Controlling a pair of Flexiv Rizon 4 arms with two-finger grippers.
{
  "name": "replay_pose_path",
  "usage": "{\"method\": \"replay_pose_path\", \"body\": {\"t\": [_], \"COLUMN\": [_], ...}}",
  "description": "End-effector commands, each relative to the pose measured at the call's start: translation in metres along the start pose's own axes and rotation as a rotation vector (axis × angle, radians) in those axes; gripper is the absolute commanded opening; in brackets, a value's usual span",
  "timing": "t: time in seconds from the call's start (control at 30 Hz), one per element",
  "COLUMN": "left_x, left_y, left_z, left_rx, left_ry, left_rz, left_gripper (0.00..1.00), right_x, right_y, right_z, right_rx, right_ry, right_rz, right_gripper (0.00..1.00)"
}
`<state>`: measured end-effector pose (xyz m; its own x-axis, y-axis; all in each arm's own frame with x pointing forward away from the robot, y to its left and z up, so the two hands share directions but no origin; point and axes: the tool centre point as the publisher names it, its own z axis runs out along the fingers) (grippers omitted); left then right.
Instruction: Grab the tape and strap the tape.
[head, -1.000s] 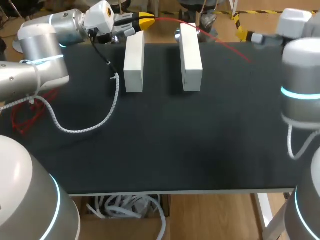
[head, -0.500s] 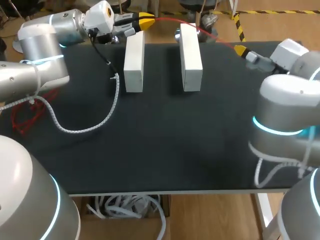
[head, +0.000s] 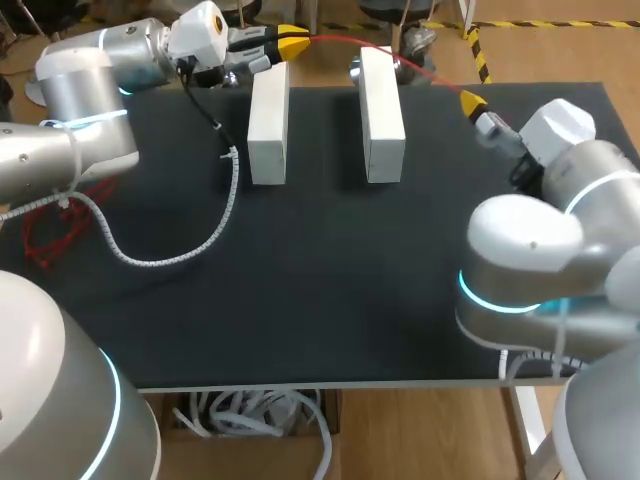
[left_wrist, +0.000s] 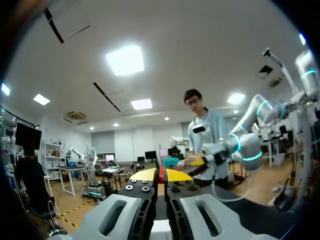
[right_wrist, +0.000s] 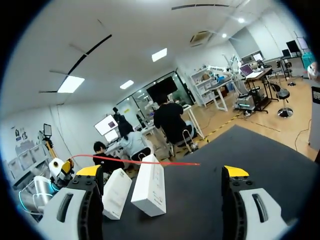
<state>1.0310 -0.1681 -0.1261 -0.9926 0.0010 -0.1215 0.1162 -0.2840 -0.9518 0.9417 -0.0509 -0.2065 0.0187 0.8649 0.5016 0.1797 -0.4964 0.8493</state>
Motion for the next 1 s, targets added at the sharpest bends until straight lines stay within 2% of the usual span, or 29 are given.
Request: {"method": "replay_pose_path", "body": {"t": [0.03, 0.1, 0.13, 0.17, 0.23, 0.33, 0.43, 0.57, 0.6, 0.63, 0.73, 0.83, 0.87, 1.0], "left_x": [-0.001, -0.001, -0.001, -0.001, -0.001, -0.001, -0.001, -0.001, -0.001, -0.001, -0.001, -0.001, -0.001, -0.001], "left_y": [0.001, 0.001, 0.001, 0.001, 0.001, 0.001, 0.001, 0.001, 0.001, 0.001, 0.001, 0.001, 0.001, 0.001], "left_z": [0.000, 0.000, 0.000, 0.000, 0.000, 0.000, 0.000, 0.000, 0.000, 0.000, 0.000, 0.000, 0.000, 0.000], "left_rx": [0.001, 0.001, 0.001, 0.001, 0.001, 0.001, 0.001, 0.001, 0.001, 0.001, 0.001, 0.001, 0.001, 0.001], "left_ry": [0.002, 0.002, 0.002, 0.002, 0.002, 0.002, 0.002, 0.002, 0.002, 0.002, 0.002, 0.002, 0.002, 0.002], "left_rz": [-0.001, -0.001, -0.001, -0.001, -0.001, -0.001, -0.001, -0.001, -0.001, -0.001, -0.001, -0.001, -0.001, -0.001], "left_gripper": [0.00, 0.00, 0.00, 0.00, 0.00, 0.00, 0.00, 0.00, 0.00, 0.00, 0.00, 0.00, 0.00, 0.00], "right_x": [0.002, 0.002, 0.004, 0.007, 0.016, 0.028, 0.037, 0.039, 0.039, 0.037, 0.031, 0.025, 0.024, 0.024], "right_y": [-0.004, -0.004, -0.005, -0.005, -0.004, -0.001, 0.001, 0.004, 0.004, 0.002, -0.004, -0.015, -0.019, -0.019], "right_z": [0.001, 0.001, 0.004, 0.007, 0.015, 0.023, 0.029, 0.033, 0.033, 0.032, 0.032, 0.031, 0.031, 0.031], "right_rx": [-0.062, -0.062, -0.013, 0.063, 0.270, 0.427, 0.573, 0.795, 0.796, 0.866, 0.979, 0.963, 0.906, 0.906], "right_ry": [-0.006, -0.006, -0.061, -0.128, -0.288, -0.393, -0.467, -0.576, -0.582, -0.599, -0.624, -0.602, -0.586, -0.586], "right_rz": [0.001, 0.001, 0.026, 0.073, 0.159, 0.277, 0.391, 0.541, 0.548, 0.595, 0.654, 0.637, 0.604, 0.604], "right_gripper": [1.00, 1.00, 1.00, 1.00, 1.00, 1.00, 1.00, 1.00, 1.00, 1.00, 1.00, 1.00, 1.00, 1.00]}}
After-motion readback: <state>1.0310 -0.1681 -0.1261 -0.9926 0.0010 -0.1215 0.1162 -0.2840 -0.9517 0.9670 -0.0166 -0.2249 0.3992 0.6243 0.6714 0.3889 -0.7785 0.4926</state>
